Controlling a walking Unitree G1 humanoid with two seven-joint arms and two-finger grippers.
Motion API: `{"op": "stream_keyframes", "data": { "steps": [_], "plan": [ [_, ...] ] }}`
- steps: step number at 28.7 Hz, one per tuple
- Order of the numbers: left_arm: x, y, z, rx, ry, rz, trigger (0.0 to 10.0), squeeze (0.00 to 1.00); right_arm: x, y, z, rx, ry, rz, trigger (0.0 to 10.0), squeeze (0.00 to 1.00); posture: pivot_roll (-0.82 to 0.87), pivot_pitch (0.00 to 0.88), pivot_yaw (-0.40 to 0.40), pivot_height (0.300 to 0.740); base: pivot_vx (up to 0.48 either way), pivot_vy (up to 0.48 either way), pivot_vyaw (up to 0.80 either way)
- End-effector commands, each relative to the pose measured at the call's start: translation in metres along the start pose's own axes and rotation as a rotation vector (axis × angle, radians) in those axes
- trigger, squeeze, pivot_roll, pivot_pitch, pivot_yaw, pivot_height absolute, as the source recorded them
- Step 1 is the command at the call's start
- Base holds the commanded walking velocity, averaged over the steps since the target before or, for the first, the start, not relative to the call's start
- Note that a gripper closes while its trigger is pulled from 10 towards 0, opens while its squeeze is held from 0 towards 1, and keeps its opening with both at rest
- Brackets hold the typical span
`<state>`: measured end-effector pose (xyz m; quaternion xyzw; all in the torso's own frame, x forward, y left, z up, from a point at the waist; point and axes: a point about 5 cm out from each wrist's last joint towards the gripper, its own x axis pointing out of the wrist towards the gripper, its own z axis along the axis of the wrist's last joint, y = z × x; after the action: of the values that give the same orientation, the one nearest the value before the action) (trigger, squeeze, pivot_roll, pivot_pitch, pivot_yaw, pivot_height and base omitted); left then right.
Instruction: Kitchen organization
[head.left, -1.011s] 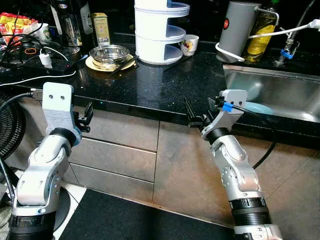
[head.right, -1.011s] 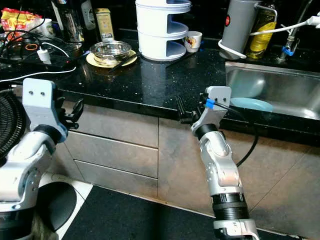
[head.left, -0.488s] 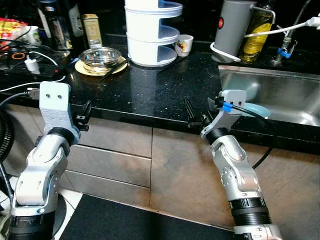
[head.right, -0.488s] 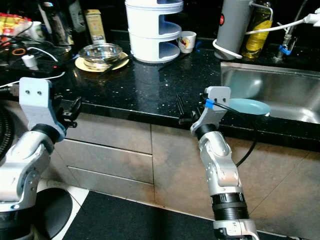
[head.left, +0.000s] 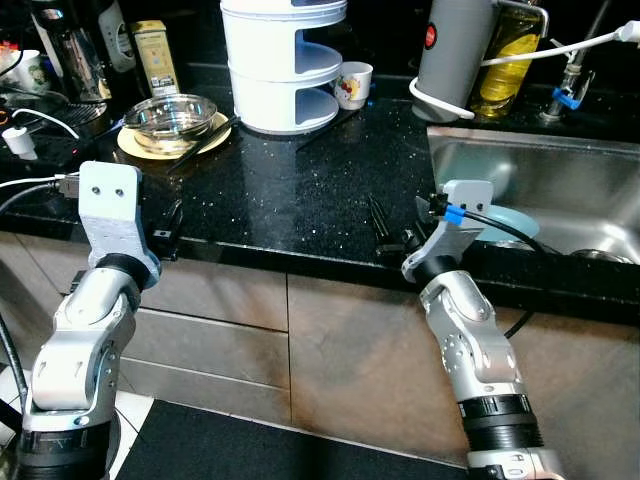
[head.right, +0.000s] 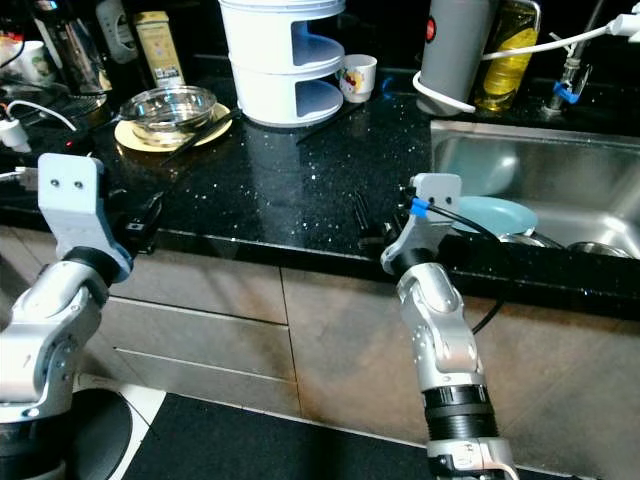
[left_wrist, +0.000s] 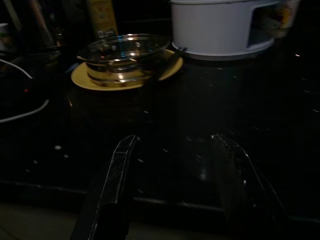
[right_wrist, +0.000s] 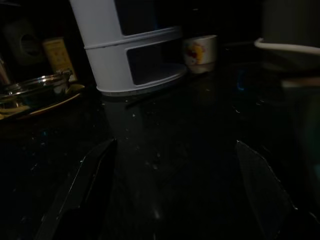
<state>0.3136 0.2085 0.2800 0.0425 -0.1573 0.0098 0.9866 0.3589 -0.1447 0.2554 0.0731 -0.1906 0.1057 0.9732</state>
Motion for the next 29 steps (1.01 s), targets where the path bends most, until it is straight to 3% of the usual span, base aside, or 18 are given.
{"op": "stream_keyframes", "data": {
  "steps": [1, 29],
  "plan": [
    [-0.0021, 0.0049, -0.0001, -0.002, -0.003, 0.013, 10.0, 0.0, 0.001, 0.0056, -0.0018, 0.008, 0.0, 0.015, 10.0, 0.0, 0.07, 0.174, -0.024, 0.74, 0.375, 0.0, 0.0],
    [-0.0026, 0.0079, 0.0087, 0.004, -0.032, 0.025, 10.0, 0.0, 0.0055, 0.0095, 0.004, 0.044, -0.03, 0.041, 10.0, 0.0, 0.07, 0.175, -0.032, 0.74, 0.375, 0.0, 0.0]
  ]
}}
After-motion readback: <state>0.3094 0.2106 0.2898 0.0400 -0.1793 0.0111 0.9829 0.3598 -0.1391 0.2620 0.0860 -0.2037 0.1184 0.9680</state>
